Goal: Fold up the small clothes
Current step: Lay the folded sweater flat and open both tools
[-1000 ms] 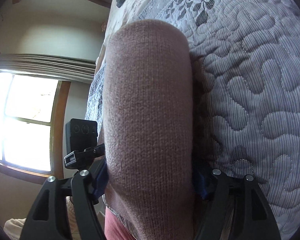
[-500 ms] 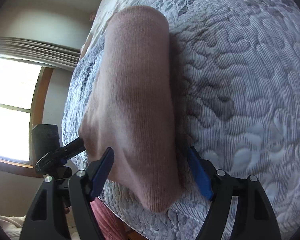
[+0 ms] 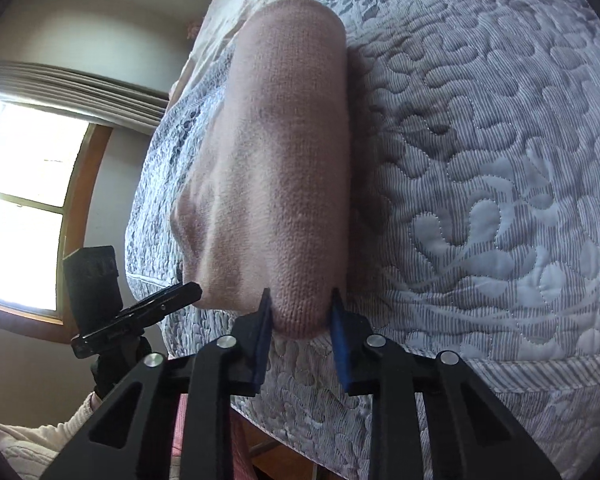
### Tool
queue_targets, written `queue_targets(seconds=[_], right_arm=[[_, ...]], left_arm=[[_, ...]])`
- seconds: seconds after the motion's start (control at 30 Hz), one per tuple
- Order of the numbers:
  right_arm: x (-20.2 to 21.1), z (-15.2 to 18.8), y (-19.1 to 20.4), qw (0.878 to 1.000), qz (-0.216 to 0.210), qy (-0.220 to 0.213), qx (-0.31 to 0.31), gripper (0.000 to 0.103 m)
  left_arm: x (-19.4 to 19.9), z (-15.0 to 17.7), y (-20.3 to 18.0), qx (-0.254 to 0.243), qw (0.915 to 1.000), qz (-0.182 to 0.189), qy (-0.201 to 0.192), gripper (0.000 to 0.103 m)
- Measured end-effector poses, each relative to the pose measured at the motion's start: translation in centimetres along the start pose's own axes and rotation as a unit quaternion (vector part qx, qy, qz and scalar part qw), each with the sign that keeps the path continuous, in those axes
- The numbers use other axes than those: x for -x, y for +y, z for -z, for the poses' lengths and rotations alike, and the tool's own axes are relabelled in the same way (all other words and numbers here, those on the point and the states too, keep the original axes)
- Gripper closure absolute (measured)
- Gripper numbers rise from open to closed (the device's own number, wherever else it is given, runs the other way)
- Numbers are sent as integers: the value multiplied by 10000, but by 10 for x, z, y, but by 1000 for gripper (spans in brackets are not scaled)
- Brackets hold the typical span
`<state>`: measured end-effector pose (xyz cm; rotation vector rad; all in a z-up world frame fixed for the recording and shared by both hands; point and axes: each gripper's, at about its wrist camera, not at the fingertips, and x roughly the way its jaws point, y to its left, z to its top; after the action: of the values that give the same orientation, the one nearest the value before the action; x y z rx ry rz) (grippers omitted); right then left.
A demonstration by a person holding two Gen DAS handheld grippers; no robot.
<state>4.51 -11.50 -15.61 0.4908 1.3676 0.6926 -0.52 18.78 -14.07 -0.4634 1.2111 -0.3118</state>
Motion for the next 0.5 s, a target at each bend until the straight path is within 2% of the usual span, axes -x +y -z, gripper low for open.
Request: queue_targets(seconds=[0.2, 0.33, 0.47, 0.5], right_arm=[[-7, 6, 3, 9995, 309, 59, -89, 78], [-12, 10, -4, 9987, 461, 87, -187, 77], [-17, 9, -4, 9984, 506, 56, -246, 73], [-16, 9, -1, 9984, 530, 28, -218, 67]], left_arm=[[-7, 17, 17, 187, 9995, -147, 189, 52], [-12, 23, 31, 270, 9994, -41, 205, 51], [-12, 23, 36, 242, 9995, -24, 210, 51], [-11, 24, 37, 254, 9995, -27, 211, 51]])
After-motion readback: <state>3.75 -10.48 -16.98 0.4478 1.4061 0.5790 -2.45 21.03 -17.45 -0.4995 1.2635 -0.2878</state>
